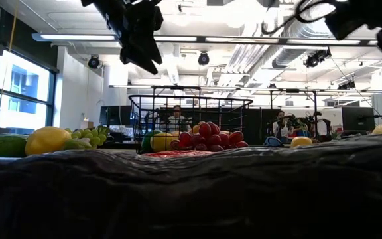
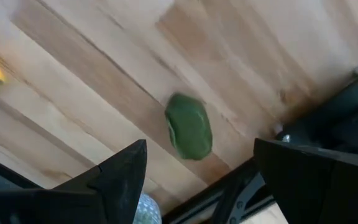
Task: Build produce basket
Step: Put the lime into the wire basket
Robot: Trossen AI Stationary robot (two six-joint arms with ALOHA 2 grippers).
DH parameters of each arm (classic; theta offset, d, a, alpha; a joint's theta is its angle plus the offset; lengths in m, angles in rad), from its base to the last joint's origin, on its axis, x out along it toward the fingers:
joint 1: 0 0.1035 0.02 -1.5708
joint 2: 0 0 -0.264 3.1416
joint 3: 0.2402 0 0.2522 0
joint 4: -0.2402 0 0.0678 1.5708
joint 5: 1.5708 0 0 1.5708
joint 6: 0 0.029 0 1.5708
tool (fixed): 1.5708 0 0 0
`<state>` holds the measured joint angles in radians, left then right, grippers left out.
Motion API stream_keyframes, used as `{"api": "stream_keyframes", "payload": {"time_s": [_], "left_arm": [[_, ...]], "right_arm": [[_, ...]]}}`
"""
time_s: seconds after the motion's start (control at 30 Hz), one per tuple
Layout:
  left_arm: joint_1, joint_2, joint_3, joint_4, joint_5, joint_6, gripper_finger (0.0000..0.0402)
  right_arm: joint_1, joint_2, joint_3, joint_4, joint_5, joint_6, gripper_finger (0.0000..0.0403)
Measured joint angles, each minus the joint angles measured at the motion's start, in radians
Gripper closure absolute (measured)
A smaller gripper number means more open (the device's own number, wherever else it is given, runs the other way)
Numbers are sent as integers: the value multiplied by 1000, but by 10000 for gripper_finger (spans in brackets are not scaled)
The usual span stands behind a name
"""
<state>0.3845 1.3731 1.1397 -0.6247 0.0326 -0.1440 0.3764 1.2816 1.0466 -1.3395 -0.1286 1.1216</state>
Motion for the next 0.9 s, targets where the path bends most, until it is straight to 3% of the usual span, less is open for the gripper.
{"api": "stream_keyframes", "payload": {"time_s": [0.43, 0.9], "left_arm": [[-145, 0, 0, 0, -89, -66, 158], [-165, 1, 0, 0, -101, -89, 158]], "right_arm": [[120, 1, -191, 179, -54, 119, 126], [160, 2, -317, 340, -88, 139, 126]]}}
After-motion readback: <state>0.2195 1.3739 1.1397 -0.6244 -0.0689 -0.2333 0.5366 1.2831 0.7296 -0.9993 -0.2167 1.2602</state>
